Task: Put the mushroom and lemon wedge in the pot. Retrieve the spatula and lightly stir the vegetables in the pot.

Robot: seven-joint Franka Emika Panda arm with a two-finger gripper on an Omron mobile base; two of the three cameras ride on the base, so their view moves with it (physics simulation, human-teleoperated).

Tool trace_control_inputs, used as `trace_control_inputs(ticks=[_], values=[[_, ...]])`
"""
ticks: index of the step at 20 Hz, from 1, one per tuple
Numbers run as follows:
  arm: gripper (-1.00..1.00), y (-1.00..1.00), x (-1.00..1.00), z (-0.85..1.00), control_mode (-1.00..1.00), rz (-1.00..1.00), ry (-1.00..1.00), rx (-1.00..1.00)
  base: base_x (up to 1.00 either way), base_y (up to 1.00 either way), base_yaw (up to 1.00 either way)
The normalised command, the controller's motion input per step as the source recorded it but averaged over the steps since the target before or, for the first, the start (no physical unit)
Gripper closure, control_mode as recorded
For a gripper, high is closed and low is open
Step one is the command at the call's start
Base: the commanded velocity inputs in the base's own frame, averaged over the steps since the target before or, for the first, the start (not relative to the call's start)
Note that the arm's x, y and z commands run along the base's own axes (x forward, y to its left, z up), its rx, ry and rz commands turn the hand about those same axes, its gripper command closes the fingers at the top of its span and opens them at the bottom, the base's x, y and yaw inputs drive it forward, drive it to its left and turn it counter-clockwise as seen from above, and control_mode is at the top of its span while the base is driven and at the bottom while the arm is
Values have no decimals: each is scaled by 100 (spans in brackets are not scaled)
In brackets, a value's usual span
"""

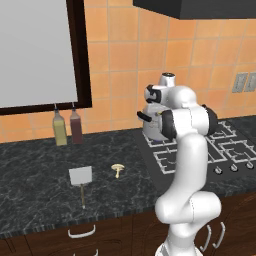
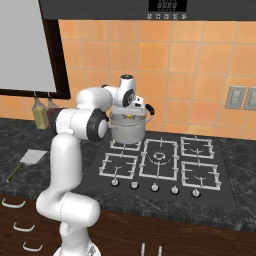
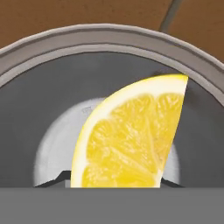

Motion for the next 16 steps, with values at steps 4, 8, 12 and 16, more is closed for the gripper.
trace_control_inputs(ticks=[4,8,12,16], values=[[100,0,-15,0,-100,-4,0,0,0,0,0],[100,0,-6,-13,-100,-2,0,0,0,0,0],[100,0,-2,-17,-100,-2,0,0,0,0,0],[100,2,0,-17,-100,-1,0,0,0,0,0]])
